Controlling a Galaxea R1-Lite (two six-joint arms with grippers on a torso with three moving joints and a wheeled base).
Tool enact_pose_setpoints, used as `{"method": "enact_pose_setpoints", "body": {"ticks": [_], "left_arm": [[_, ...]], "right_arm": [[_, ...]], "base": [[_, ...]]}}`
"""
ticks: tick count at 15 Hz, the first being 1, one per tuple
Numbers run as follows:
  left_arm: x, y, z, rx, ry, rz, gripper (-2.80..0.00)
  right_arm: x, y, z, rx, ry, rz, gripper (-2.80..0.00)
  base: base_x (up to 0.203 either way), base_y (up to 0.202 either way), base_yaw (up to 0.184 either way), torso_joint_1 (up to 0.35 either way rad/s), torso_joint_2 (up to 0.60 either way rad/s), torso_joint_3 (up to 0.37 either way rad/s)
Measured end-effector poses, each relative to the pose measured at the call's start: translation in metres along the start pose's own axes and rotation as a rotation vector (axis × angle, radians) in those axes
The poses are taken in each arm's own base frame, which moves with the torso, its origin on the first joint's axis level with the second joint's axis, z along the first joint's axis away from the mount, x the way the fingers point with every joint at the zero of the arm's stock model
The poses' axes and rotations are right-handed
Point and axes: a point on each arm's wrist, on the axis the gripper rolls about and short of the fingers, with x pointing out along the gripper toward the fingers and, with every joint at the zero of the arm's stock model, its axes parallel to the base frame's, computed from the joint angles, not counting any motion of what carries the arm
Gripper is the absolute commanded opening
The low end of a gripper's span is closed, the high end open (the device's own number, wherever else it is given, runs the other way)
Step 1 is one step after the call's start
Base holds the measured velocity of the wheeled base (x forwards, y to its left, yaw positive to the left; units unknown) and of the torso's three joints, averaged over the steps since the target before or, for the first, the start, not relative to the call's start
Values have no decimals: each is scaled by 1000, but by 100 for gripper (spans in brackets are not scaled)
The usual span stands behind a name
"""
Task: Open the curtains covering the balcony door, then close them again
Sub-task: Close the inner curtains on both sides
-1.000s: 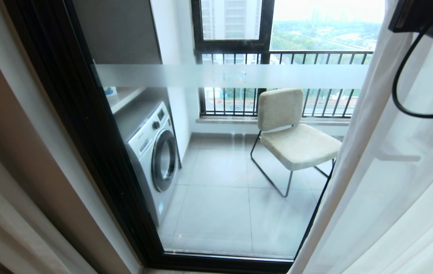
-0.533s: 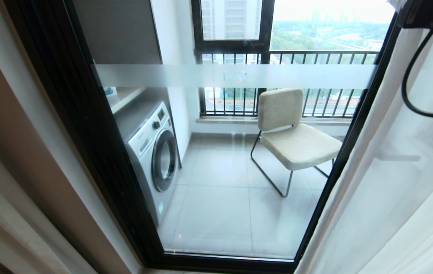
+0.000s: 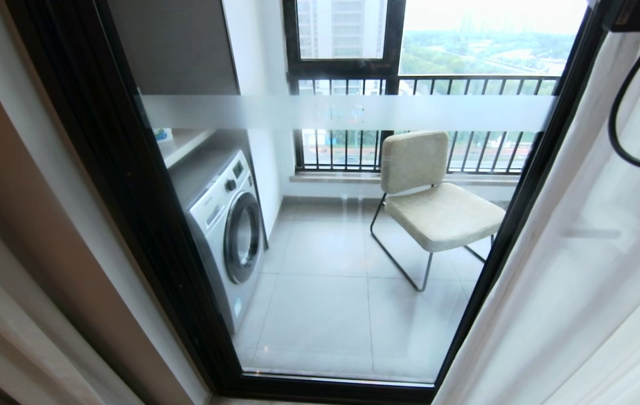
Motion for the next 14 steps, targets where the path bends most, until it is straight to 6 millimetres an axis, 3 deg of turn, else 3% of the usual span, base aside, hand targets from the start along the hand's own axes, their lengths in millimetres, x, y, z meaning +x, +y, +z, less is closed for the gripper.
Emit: {"method": "enact_pose_setpoints", "body": {"ticks": [7, 14], "left_arm": [[0, 0, 0, 0, 0, 0, -280], [0, 0, 0, 0, 0, 0, -280]], "right_arm": [[-15, -6, 5, -6, 14, -1, 0], [-59, -17, 6, -16, 47, 6, 0]], "base": [[0, 0, 0, 0, 0, 0], [0, 0, 0, 0, 0, 0]]}}
